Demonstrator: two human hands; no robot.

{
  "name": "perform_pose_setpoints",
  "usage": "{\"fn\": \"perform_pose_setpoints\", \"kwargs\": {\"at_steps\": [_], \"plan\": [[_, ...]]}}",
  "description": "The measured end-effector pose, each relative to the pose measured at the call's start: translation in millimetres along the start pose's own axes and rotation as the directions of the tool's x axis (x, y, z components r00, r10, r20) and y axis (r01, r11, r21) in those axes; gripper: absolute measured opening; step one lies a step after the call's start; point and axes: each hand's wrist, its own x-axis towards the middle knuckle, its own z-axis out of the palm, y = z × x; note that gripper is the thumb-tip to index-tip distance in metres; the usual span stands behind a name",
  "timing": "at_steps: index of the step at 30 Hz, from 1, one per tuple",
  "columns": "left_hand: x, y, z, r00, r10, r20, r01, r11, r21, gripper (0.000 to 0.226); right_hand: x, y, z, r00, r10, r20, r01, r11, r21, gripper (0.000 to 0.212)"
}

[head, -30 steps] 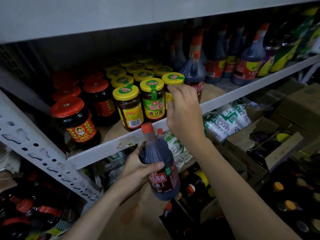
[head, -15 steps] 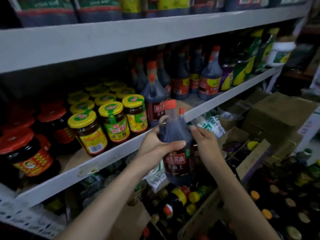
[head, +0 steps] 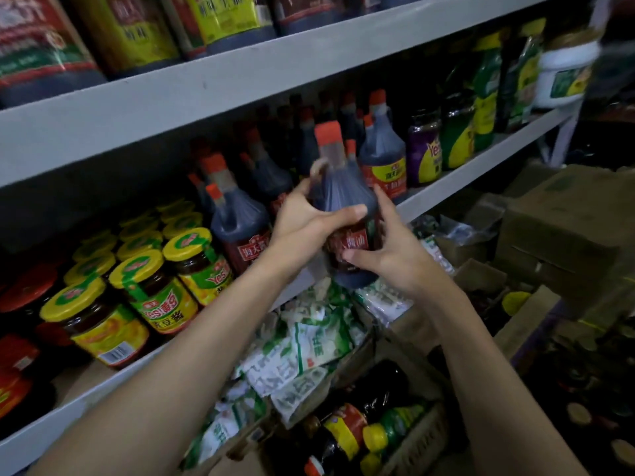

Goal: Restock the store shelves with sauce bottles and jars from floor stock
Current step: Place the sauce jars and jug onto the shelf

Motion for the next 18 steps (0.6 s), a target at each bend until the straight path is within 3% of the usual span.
{"fn": "perform_pose_setpoints", "kwargs": {"at_steps": [3, 6, 9, 12, 18], "plan": [[16.1, 12.5, -9.2, 0.993, 0.043, -0.108, -0.031, 0.993, 0.111, 0.082, 24.4, -17.2, 19.0, 0.995, -0.081, -0.053, 0.064, 0.958, -0.278, 0.120], [26.2, 20.8, -21.4, 0.990, 0.071, -0.118, -0.037, 0.961, 0.275, 0.073, 43.6, -24.5, 35.4, 0.974, -0.166, -0.154, 0.129, 0.966, -0.223, 0.118], [29.9, 31.7, -36.1, 0.991, 0.115, -0.066, -0.076, 0.901, 0.428, 0.065, 58.1, -26.6, 43.9, 0.963, -0.203, -0.175, 0.158, 0.958, -0.240, 0.115], [15.6, 37.5, -58.5, 0.969, 0.217, -0.117, -0.111, 0.809, 0.578, 0.069, 70.3, -21.4, 54.4, 0.960, -0.211, -0.182, 0.158, 0.950, -0.268, 0.113], [-32.4, 29.2, -105.6, 0.880, 0.411, -0.236, -0.149, 0.713, 0.685, 0.024, 88.4, -0.5, 74.6, 0.971, -0.174, -0.162, 0.125, 0.953, -0.275, 0.109]]}}
